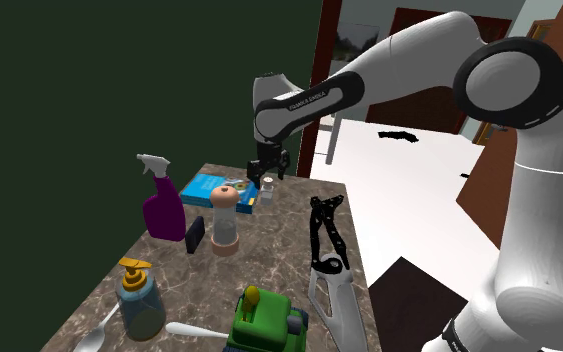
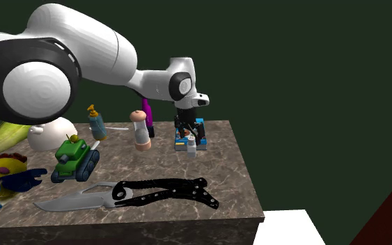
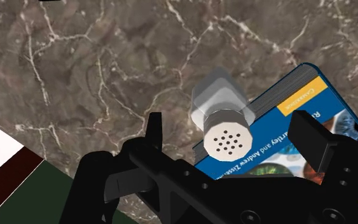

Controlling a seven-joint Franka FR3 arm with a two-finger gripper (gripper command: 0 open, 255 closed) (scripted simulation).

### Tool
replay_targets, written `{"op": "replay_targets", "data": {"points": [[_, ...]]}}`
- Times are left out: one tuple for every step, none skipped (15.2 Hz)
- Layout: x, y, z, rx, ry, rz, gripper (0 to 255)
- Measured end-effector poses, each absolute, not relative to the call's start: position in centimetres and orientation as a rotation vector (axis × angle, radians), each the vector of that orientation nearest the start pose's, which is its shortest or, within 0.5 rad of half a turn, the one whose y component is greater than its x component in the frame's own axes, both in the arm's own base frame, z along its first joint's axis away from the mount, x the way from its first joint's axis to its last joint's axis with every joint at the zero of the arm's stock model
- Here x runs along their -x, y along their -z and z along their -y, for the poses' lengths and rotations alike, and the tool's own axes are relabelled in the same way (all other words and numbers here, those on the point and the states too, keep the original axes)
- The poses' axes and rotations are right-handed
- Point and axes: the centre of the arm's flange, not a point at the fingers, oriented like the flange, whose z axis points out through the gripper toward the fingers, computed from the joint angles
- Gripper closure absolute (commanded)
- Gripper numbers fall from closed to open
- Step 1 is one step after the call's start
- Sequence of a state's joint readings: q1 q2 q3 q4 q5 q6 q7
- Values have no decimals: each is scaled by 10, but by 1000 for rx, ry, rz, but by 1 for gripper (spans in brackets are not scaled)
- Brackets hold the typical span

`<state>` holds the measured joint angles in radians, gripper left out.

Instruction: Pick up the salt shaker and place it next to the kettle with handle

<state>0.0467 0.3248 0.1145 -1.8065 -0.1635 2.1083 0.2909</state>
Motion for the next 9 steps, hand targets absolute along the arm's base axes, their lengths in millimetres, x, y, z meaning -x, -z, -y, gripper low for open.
{"op": "replay_targets", "data": {"points": [[-628,-364,-89,3245,7,-81,0],[-628,-364,-90,3245,7,-81,0],[-628,-363,-90,3245,7,-81,0],[-628,-363,-90,3245,7,-81,0],[-628,-363,-90,3245,7,-81,0],[-628,-363,-90,3245,7,-81,255],[-628,-363,-90,3245,7,-81,255],[-628,-364,-90,3245,8,-81,255],[-628,-364,-90,3245,9,-81,255]]}}
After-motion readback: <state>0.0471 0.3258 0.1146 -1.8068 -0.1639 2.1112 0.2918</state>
